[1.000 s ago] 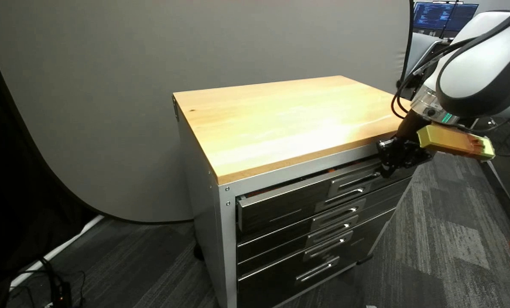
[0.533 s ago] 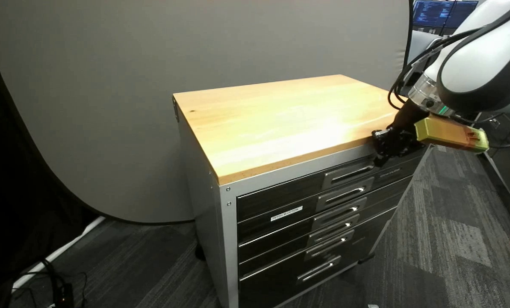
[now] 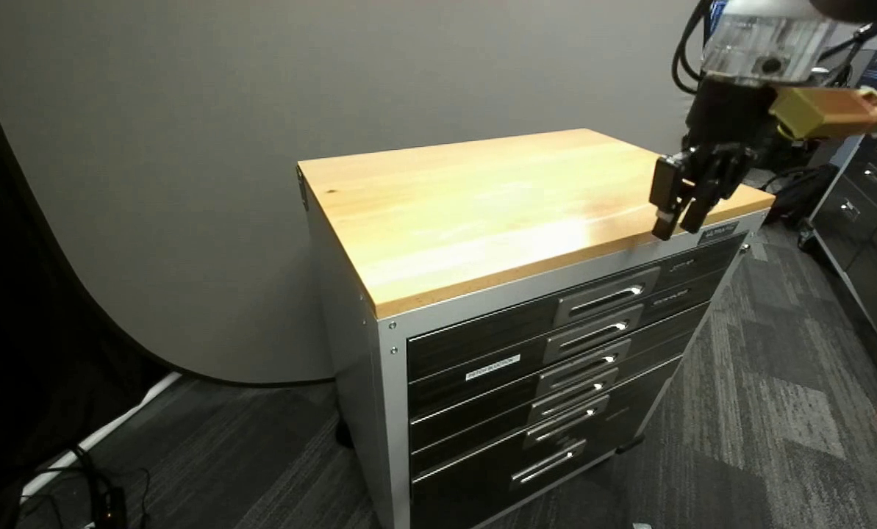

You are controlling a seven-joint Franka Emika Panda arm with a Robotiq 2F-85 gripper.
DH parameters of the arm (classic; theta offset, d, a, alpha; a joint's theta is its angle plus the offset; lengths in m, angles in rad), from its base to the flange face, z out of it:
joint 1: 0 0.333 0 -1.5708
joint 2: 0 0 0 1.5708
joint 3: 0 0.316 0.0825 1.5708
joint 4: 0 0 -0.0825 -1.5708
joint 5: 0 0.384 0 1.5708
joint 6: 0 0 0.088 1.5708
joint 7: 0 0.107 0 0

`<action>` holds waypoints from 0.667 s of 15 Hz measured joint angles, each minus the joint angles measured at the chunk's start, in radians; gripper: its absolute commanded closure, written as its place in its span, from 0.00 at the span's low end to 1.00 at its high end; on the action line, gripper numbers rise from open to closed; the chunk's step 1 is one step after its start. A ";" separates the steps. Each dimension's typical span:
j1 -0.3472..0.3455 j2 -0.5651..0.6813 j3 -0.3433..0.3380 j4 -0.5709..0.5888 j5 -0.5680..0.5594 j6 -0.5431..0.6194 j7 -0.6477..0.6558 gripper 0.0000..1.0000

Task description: Put the screwdriver in the topmost drawer then close it

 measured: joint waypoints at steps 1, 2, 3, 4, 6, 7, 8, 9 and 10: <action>0.001 -0.017 0.024 0.039 0.025 -0.066 -0.048 0.07; 0.002 -0.027 0.045 0.084 0.049 -0.134 -0.095 0.01; 0.004 -0.030 0.061 0.133 0.062 -0.205 -0.137 0.00; 0.006 -0.029 0.073 0.184 0.068 -0.279 -0.172 0.00; 0.011 -0.021 0.089 0.277 0.068 -0.415 -0.206 0.00; 0.015 -0.014 0.094 0.319 0.068 -0.477 -0.211 0.00; 0.018 -0.004 0.096 0.356 0.068 -0.531 -0.210 0.00; 0.019 0.007 0.097 0.384 0.068 -0.564 -0.210 0.00; 0.019 0.017 0.097 0.400 0.068 -0.577 -0.210 0.00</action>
